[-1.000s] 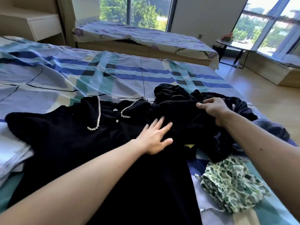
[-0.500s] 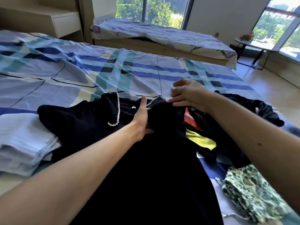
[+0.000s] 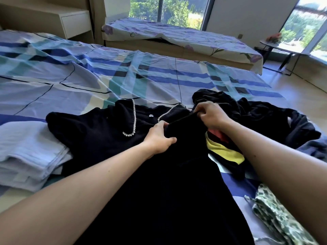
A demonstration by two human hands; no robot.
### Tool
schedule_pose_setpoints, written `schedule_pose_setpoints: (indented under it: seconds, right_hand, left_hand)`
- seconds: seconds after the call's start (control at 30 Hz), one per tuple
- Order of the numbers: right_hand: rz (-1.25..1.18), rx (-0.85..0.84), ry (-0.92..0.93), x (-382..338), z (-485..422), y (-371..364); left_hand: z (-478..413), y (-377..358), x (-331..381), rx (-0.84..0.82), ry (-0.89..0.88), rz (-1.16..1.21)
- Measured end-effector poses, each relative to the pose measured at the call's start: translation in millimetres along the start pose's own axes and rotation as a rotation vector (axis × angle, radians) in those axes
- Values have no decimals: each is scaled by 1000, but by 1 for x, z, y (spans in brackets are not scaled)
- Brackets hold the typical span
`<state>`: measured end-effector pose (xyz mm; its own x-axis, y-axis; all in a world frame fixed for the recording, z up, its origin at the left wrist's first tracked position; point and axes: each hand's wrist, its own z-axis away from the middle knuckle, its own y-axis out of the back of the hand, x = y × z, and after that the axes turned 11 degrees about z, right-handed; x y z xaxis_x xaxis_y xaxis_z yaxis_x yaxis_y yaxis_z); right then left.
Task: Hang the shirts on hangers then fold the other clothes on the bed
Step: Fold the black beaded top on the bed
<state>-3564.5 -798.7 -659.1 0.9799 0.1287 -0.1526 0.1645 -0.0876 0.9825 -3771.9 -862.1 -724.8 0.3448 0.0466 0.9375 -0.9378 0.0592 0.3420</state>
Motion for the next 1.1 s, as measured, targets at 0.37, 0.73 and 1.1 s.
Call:
schedule_pose_setpoints:
  seconds: [0.37, 0.73, 1.1]
  right_hand:
    - [196, 157, 409, -63, 69, -62]
    - [87, 63, 299, -152, 61, -51]
    - [-747, -334, 407, -258, 63, -60]
  left_hand:
    - [1, 88, 6, 275, -129, -776]
    - [10, 251, -21, 236, 525, -938]
    - [4, 265, 31, 165, 294, -535]
